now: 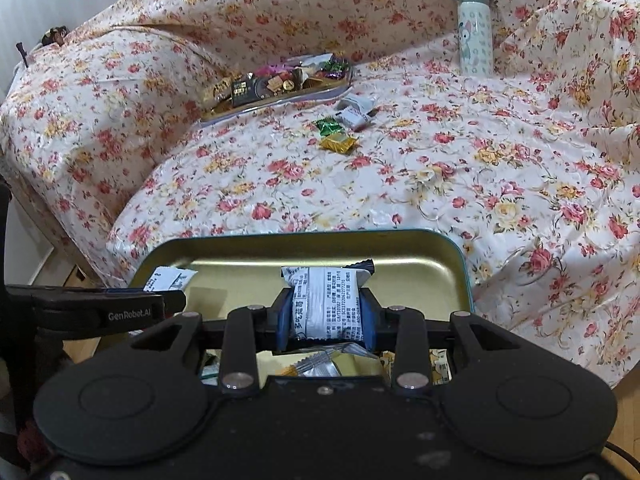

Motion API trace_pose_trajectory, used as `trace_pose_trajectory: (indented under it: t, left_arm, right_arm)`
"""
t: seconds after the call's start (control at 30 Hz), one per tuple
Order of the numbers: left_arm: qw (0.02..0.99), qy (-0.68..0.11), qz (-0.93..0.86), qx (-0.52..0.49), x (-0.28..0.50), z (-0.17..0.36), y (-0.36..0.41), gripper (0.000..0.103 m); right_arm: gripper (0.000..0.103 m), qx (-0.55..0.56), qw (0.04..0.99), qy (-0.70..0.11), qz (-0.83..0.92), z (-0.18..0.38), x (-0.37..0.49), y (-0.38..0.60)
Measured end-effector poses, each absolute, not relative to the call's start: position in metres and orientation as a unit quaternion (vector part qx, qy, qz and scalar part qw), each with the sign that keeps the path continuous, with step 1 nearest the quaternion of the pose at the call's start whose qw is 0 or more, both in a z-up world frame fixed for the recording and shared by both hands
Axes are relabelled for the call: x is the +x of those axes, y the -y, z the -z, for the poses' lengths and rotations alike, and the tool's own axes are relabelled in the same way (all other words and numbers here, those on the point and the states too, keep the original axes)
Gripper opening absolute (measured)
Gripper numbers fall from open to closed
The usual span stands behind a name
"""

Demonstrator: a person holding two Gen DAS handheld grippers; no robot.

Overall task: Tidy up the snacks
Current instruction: 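Carry both held packs over the gold tray, then open left tool to drop red-white pack while right releases white pack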

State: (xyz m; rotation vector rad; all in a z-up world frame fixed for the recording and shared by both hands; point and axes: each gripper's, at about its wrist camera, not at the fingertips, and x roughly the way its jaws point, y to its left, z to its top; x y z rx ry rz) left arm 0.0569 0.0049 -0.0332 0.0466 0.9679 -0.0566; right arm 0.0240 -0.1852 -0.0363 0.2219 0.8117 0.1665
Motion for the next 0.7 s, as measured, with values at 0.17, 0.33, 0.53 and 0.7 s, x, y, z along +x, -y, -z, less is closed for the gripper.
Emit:
trace_pose_trajectory:
  t: [0.17, 0.33, 0.53, 0.7]
  left_arm:
    - [0.881, -0.471, 0.026, 0.017, 0.055, 0.038, -0.006, 0.046]
    - [0.88, -0.475, 0.024, 0.017, 0.054, 0.041, -0.007, 0.047]
    - [0.881, -0.471, 0.02, 0.022, 0.053, 0.04, -0.006, 0.049]
    - [0.883, -0.468, 0.013, 0.028, 0.05, 0.038, -0.006, 0.05]
  right_arm:
    - [0.036, 0.094, 0.908, -0.401, -0.08, 0.04, 0.025, 0.18]
    - [0.036, 0.088, 0.906, -0.406, -0.086, 0.043, 0.025, 0.175]
    - [0.036, 0.084, 0.905, -0.407, -0.09, 0.043, 0.026, 0.172]
    - [0.036, 0.081, 0.904, -0.41, -0.093, 0.044, 0.026, 0.172]
